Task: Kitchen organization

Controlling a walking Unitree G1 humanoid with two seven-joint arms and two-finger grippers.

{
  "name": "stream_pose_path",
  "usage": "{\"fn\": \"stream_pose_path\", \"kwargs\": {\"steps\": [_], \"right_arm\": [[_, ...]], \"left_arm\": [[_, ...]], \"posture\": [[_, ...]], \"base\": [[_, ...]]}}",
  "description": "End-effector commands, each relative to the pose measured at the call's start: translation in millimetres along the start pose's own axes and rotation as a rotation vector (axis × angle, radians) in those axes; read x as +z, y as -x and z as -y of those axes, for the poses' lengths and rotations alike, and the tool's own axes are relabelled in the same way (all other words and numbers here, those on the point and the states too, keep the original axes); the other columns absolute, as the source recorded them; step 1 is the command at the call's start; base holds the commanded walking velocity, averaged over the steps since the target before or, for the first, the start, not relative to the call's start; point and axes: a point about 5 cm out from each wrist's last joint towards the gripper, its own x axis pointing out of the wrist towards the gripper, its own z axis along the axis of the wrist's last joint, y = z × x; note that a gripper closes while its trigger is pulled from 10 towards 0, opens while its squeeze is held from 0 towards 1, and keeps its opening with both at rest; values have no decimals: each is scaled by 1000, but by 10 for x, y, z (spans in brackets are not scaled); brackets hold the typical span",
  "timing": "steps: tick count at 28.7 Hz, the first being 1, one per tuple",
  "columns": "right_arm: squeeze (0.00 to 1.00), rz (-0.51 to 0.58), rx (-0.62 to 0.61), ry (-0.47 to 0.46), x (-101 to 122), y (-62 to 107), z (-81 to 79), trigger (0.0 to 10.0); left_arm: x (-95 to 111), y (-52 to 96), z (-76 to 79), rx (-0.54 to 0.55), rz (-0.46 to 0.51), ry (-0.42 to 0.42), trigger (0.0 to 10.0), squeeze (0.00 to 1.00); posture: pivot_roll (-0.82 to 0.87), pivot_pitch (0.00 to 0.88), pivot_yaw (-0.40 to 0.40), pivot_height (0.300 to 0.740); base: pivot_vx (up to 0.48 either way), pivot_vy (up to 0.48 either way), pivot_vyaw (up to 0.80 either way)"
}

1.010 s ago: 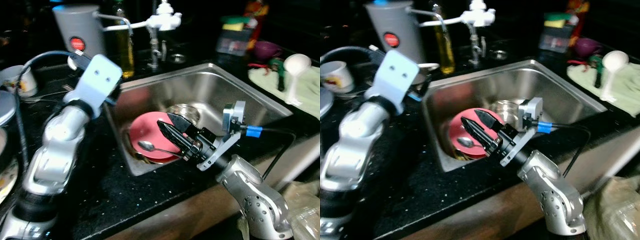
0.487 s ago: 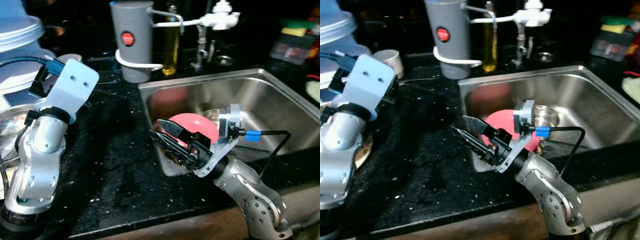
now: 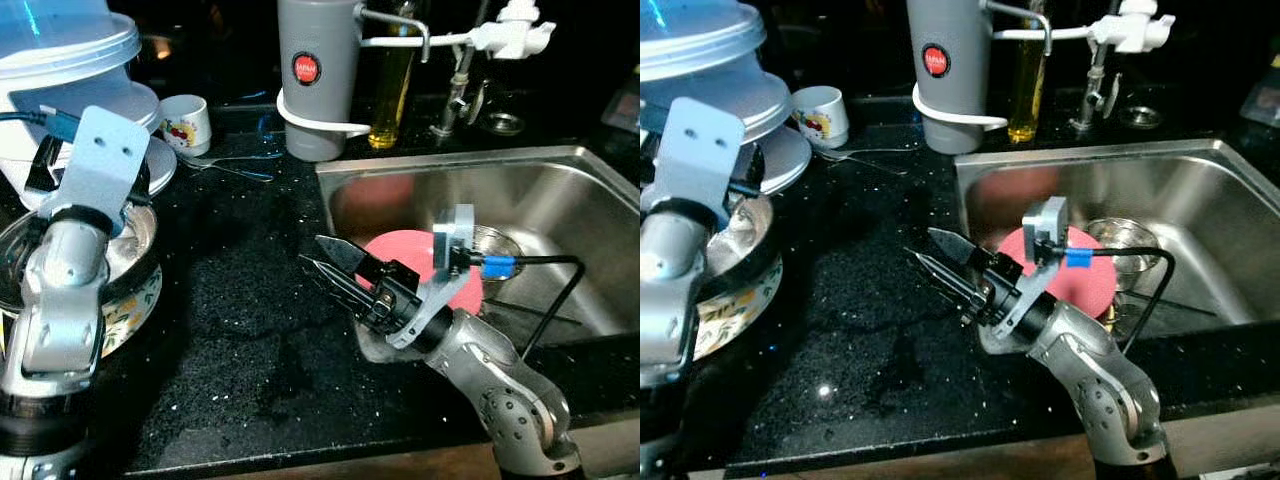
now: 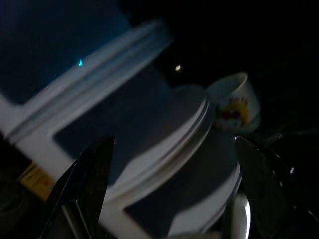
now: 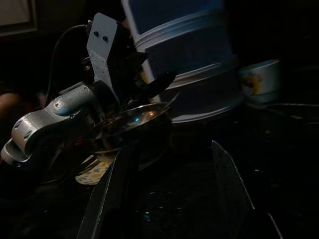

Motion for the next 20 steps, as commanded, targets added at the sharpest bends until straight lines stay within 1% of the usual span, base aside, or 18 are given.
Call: {"fn": "stream_pose_path", "kwargs": {"steps": [1,3,5,6,7,8,10,11,13,14,16,18,20], "right_arm": [[0,6,-10,2,4,6,9,10000],[0,10,-15,6,16,11,8,10000],[0,10,-15,6,16,11,8,10000],[0,12,-19,8,20,15,8,10000],[0,15,-24,8,23,18,8,10000],[0,15,-24,8,23,18,8,10000],[0,18,-29,9,26,16,4,10000],[0,18,-29,9,26,16,4,10000],[0,20,-30,8,28,8,-5,10000],[0,20,-30,8,28,8,-5,10000],[0,20,-26,7,29,2,-15,10000],[0,19,-24,7,29,1,-20,10000],[0,7,12,4,26,4,-62,10000]], "left_arm": [[23,-46,22,7,19,-4,10000,0],[45,-97,78,-2,27,6,10000,0],[45,-97,78,-2,27,6,10000,0],[45,-117,114,-12,23,22,10000,0],[30,-136,156,-22,5,58,10000,0],[30,-136,156,-22,5,58,10000,0],[-15,-164,223,-35,-34,130,10000,0],[-15,-164,223,-35,-34,130,10000,0],[-83,-181,296,-41,-103,227,10000,0],[-83,-181,296,-41,-103,227,10000,0],[-113,-177,356,-47,-153,287,10000,0],[-114,-175,371,-48,-162,299,10000,0],[-118,-171,391,-50,-176,292,10000,0]], "posture": [[-11,32,-29,740],[-12,31,-29,740],[-12,31,-29,740],[-16,29,-25,740],[-17,27,-23,740],[-17,27,-23,740],[-19,26,-21,740],[-19,26,-21,740],[-19,23,-21,740],[-19,23,-21,740],[-20,23,-18,740],[-20,23,-18,740],[-16,24,-17,740]], "base": [[0,0,0],[0,0,0],[0,0,0],[0,0,0],[0,0,0],[0,0,0],[0,0,0],[0,0,0],[0,0,0],[0,0,0],[0,0,0],[0,0,0],[0,0,0]]}}
